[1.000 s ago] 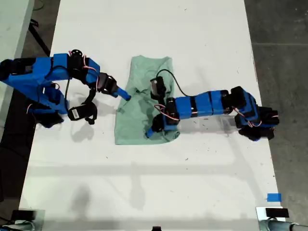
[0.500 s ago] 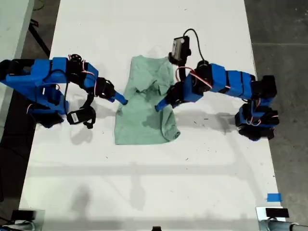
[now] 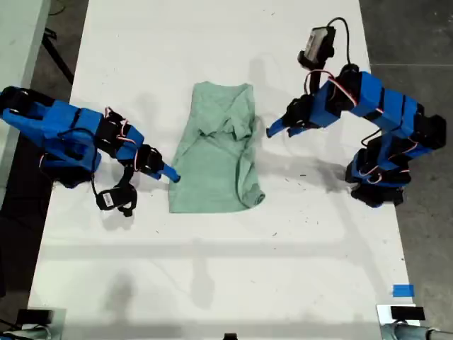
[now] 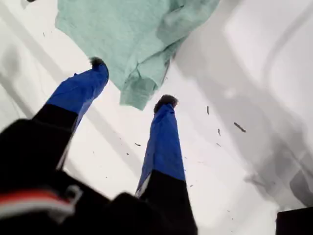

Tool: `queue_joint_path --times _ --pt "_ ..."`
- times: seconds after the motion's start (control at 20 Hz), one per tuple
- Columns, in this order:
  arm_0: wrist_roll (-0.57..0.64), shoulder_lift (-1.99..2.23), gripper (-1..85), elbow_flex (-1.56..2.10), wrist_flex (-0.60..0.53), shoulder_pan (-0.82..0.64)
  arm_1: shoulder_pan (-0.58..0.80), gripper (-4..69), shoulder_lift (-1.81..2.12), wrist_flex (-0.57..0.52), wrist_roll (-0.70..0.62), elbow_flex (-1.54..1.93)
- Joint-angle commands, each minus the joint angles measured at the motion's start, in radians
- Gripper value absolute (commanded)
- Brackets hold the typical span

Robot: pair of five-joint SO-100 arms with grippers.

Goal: Fold t-shirt

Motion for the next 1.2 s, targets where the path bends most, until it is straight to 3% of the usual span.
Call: queue_joint_path --times 0.0,0.2,0.25,0.35,0.5,0.6,0.9,1.15 --pt "-0.029 -0.066 25.6 -0.008 -0.091 0.018 0.021 23.9 0.097 0.006 -0.015 0.02" --pt "-0.072 -0.235 25.0 -0.02 -0.161 -0.017 0.012 23.0 0.123 0.005 0.002 0.052" --pt "-0.075 -0.265 21.5 -0.02 -0.179 -0.031 0.009 22.7 0.129 0.003 0.005 0.058" --pt "-0.084 -0.318 3.0 -0.029 -0.198 -0.058 0.006 22.3 0.141 -0.005 0.012 0.078" --pt "-0.074 -0.334 0.0 -0.04 -0.221 -0.06 0.006 21.7 0.161 -0.008 0.018 0.103" --pt "-0.064 -0.279 0.0 -0.04 -0.144 -0.066 0.006 21.5 0.176 -0.015 0.02 0.12" --pt "0.049 0.129 0.0 -0.038 0.261 -0.215 0.006 20.7 0.215 -0.04 0.021 0.167" --pt "0.095 -0.028 -0.1 -0.275 0.276 -0.202 0.002 20.1 0.235 -0.051 0.031 0.187"
